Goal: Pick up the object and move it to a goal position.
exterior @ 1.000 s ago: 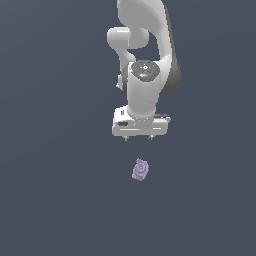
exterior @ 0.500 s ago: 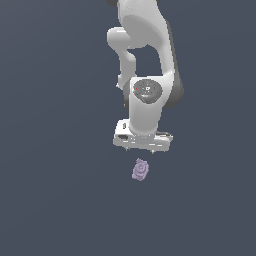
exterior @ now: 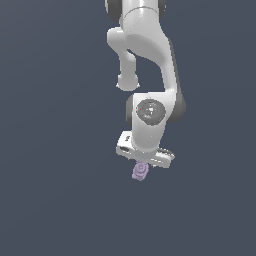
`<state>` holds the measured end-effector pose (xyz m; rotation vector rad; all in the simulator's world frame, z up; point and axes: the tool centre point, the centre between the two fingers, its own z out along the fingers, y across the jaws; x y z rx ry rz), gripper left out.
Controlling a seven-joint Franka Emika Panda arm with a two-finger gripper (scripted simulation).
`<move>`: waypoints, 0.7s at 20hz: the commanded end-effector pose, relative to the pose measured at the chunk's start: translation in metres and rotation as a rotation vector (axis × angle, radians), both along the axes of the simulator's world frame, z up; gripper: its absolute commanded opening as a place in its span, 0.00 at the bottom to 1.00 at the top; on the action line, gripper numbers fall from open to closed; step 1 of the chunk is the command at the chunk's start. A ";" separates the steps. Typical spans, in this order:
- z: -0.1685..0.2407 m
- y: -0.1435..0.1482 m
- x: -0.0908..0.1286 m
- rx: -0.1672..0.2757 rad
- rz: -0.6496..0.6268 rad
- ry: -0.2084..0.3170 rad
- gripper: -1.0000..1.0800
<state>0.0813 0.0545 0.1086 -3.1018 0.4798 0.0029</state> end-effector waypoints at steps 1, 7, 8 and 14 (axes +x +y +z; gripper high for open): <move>-0.005 0.001 0.005 -0.002 -0.025 -0.001 0.96; -0.010 0.002 0.009 -0.003 -0.047 -0.001 0.96; -0.009 0.002 0.008 -0.003 -0.043 -0.001 0.96; -0.025 0.002 0.008 -0.003 -0.045 -0.001 0.96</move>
